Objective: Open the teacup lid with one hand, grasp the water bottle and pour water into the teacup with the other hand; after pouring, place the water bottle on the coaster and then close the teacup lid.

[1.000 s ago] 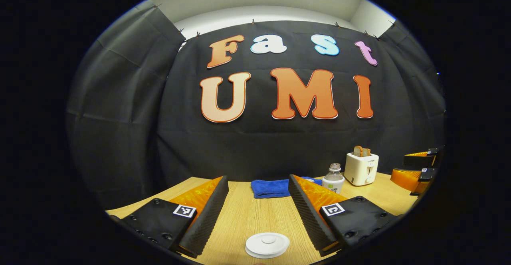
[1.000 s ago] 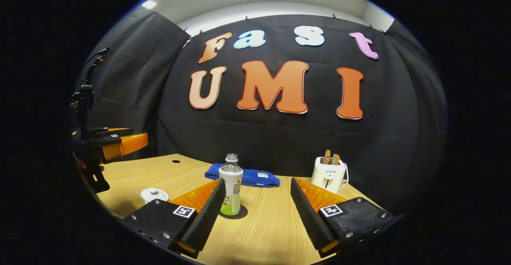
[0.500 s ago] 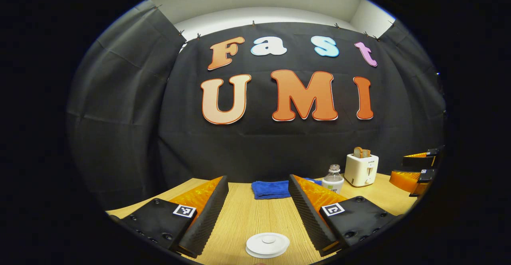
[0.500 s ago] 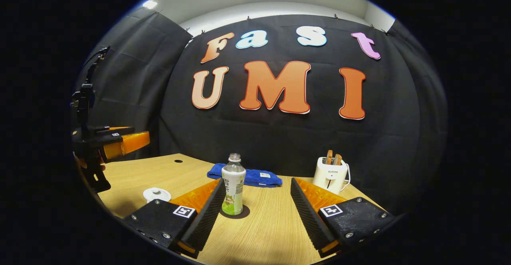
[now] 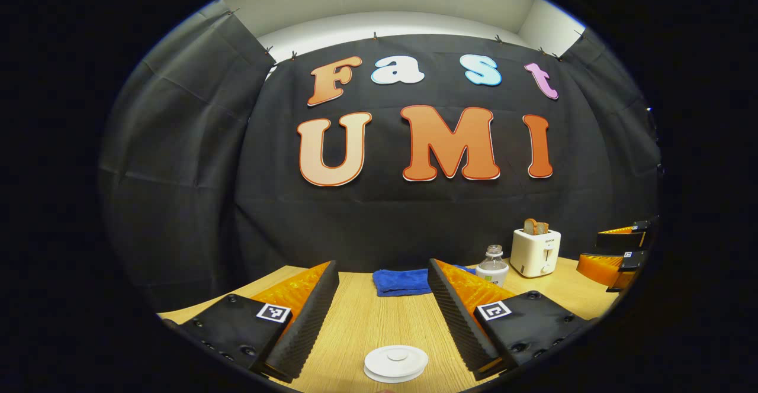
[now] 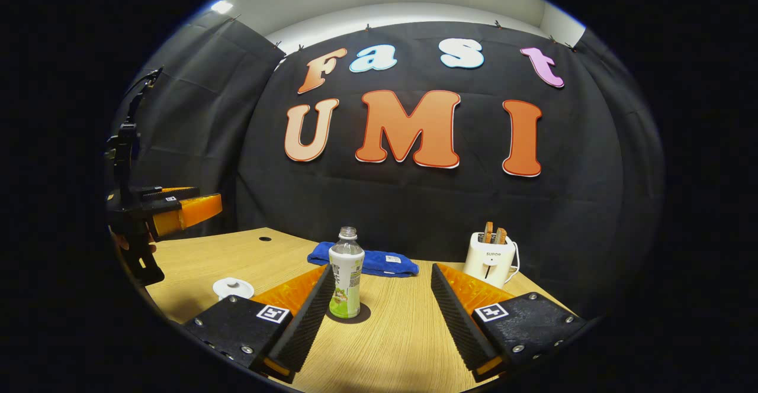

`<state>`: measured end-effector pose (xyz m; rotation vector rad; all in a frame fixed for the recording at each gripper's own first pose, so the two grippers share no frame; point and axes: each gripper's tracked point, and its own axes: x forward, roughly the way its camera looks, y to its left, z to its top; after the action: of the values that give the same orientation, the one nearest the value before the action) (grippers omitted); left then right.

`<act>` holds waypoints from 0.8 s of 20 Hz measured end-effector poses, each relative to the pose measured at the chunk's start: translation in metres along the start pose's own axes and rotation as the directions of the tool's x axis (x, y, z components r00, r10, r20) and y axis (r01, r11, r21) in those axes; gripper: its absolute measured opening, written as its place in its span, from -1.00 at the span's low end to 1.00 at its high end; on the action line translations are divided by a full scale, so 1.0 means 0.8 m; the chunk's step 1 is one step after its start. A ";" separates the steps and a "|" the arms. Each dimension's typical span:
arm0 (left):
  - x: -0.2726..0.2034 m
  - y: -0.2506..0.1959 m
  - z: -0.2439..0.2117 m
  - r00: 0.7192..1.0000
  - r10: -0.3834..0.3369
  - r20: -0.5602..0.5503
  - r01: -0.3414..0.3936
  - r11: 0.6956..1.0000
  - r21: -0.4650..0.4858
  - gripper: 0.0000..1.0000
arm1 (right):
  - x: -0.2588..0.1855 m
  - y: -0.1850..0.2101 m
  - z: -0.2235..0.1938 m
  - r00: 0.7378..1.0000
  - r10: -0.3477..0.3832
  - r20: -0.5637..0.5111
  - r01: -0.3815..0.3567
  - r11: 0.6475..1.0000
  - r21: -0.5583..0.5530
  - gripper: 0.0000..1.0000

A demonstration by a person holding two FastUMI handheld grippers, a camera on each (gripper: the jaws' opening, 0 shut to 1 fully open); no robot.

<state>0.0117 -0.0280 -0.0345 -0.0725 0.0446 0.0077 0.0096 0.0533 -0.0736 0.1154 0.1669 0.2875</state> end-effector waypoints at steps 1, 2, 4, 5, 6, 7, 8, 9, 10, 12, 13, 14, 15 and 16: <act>0.000 -0.001 0.000 1.000 -0.001 -0.001 0.001 1.000 -0.002 0.86 | 0.000 0.001 0.001 1.000 0.002 0.001 -0.002 1.000 0.000 0.96; 0.000 -0.001 -0.001 1.000 -0.002 -0.002 0.002 1.000 -0.004 0.86 | -0.001 0.001 0.001 1.000 0.002 0.001 -0.002 1.000 0.001 0.96; 0.000 -0.001 -0.001 1.000 -0.002 -0.002 0.002 1.000 -0.006 0.86 | -0.001 0.000 0.001 1.000 0.001 0.002 -0.001 1.000 0.001 0.96; 0.000 -0.001 -0.001 1.000 -0.002 -0.002 0.002 1.000 -0.006 0.86 | -0.001 -0.001 0.001 1.000 0.000 0.003 0.000 1.000 0.001 0.96; 0.001 0.000 -0.001 1.000 -0.002 -0.003 0.002 1.000 -0.005 0.86 | -0.001 0.000 0.000 1.000 0.001 0.002 -0.001 1.000 0.001 0.96; 0.001 -0.001 -0.001 1.000 -0.002 -0.004 0.002 1.000 -0.005 0.86 | 0.000 -0.001 -0.001 1.000 -0.003 -0.002 0.003 1.000 -0.001 0.96; 0.001 -0.001 -0.001 1.000 -0.002 -0.003 0.002 1.000 -0.006 0.86 | 0.000 -0.002 -0.001 1.000 -0.004 -0.003 0.004 1.000 -0.003 0.96; 0.001 -0.001 -0.001 1.000 -0.003 -0.002 0.003 1.000 -0.007 0.86 | 0.000 -0.003 -0.001 1.000 -0.006 -0.005 0.006 1.000 -0.002 0.96; 0.001 -0.001 -0.001 1.000 -0.001 -0.002 0.001 1.000 -0.007 0.86 | 0.000 -0.002 -0.001 1.000 -0.004 -0.004 0.004 1.000 0.001 0.96; 0.001 0.000 -0.001 1.000 0.001 -0.001 -0.001 1.000 -0.007 0.96 | 0.001 -0.001 0.001 1.000 -0.002 -0.001 0.002 1.000 0.006 0.96; 0.001 0.001 -0.001 1.000 0.002 -0.002 -0.002 1.000 -0.007 0.96 | 0.001 -0.001 0.001 1.000 -0.001 -0.001 0.001 1.000 0.007 0.96; 0.001 0.002 -0.001 1.000 0.004 -0.003 -0.004 1.000 -0.006 0.96 | 0.000 -0.002 0.000 1.000 -0.002 -0.001 0.002 1.000 0.006 0.96; 0.001 0.002 -0.003 1.000 0.005 -0.004 -0.005 1.000 -0.006 0.96 | 0.001 -0.001 0.000 1.000 0.000 -0.002 0.000 1.000 0.005 0.96; 0.001 0.002 -0.003 1.000 0.004 -0.003 -0.004 1.000 -0.006 0.96 | 0.000 -0.001 0.000 1.000 -0.002 -0.004 0.002 1.000 0.005 0.96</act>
<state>0.0126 -0.0268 -0.0367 -0.0787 0.0481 0.0122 0.0095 0.0529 -0.0738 0.1191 0.1719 0.2855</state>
